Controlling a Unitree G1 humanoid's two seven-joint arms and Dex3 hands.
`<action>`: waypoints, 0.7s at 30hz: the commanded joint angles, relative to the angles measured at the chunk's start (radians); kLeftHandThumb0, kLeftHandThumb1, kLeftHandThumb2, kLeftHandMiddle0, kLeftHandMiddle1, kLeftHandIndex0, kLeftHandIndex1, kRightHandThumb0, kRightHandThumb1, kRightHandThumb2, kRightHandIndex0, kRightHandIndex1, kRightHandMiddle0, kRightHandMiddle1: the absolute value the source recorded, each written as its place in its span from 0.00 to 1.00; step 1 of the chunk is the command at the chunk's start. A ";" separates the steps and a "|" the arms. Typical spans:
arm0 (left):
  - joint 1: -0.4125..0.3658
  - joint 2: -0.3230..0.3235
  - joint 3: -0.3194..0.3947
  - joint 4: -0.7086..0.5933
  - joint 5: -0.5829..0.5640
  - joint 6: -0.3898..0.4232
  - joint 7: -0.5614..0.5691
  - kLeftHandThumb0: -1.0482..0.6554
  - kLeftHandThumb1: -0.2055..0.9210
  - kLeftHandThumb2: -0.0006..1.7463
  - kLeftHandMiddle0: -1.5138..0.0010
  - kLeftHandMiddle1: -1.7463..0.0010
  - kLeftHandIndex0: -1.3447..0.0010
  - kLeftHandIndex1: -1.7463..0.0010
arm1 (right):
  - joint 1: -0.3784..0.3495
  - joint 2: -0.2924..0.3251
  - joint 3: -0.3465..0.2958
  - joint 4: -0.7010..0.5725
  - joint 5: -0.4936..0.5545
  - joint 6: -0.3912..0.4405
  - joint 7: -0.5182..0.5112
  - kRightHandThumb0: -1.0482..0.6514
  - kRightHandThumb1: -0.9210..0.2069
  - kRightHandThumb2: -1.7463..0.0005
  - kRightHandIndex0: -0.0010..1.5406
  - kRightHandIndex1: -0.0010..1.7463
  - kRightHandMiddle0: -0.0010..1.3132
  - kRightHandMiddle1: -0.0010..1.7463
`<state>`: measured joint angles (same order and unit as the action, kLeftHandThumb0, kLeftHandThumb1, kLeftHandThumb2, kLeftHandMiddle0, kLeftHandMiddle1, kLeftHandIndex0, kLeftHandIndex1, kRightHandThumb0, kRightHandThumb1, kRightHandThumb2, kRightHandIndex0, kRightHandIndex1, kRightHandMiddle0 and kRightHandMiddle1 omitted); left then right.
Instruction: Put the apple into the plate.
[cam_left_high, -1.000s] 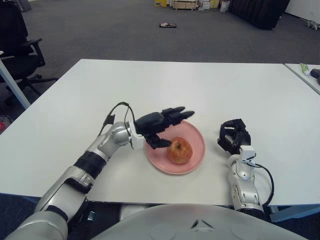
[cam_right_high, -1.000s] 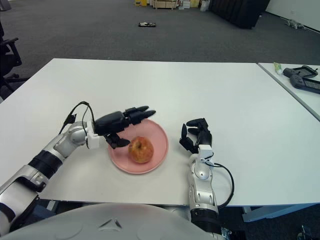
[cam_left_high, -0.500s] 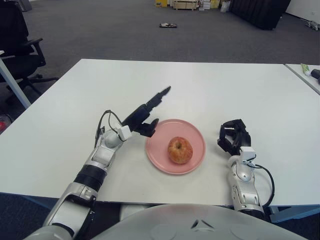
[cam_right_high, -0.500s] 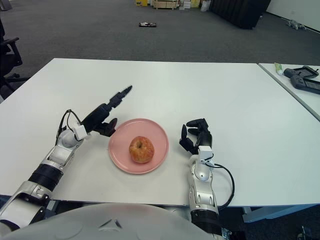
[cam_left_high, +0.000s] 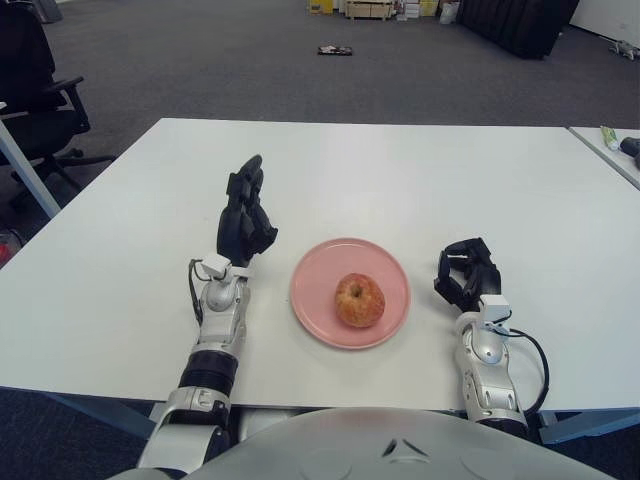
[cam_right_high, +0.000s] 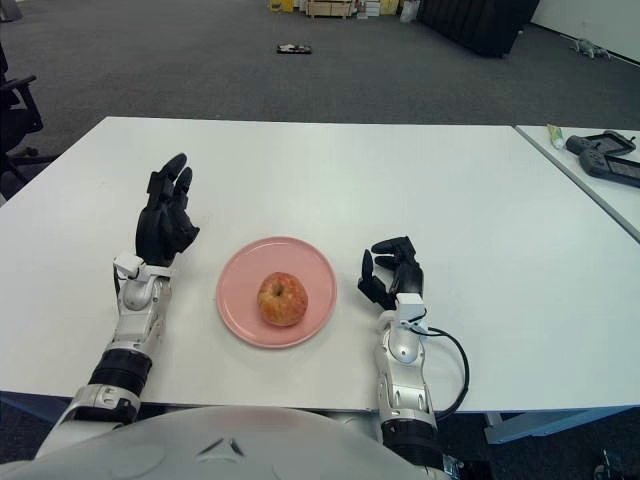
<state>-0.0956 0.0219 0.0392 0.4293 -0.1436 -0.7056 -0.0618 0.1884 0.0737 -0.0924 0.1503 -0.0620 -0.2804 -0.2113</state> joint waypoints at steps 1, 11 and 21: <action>0.017 -0.005 0.024 0.013 0.008 -0.003 0.009 0.25 0.96 0.49 0.91 0.16 0.87 0.02 | 0.005 0.007 0.001 0.008 0.004 0.031 -0.002 0.39 0.25 0.47 0.34 0.97 0.28 1.00; 0.041 -0.011 0.045 0.034 0.048 0.025 0.029 0.38 0.75 0.53 0.61 0.00 0.73 0.00 | 0.002 0.009 0.003 0.013 0.003 0.023 -0.003 0.39 0.25 0.48 0.37 0.96 0.28 1.00; 0.077 -0.018 0.042 0.008 0.135 0.130 0.107 0.38 0.69 0.57 0.47 0.00 0.69 0.00 | -0.002 0.016 0.002 0.013 0.009 0.020 -0.002 0.39 0.25 0.48 0.37 0.95 0.28 1.00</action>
<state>-0.0275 0.0014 0.0830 0.4576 -0.0424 -0.6157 0.0180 0.1866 0.0836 -0.0909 0.1475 -0.0598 -0.2747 -0.2119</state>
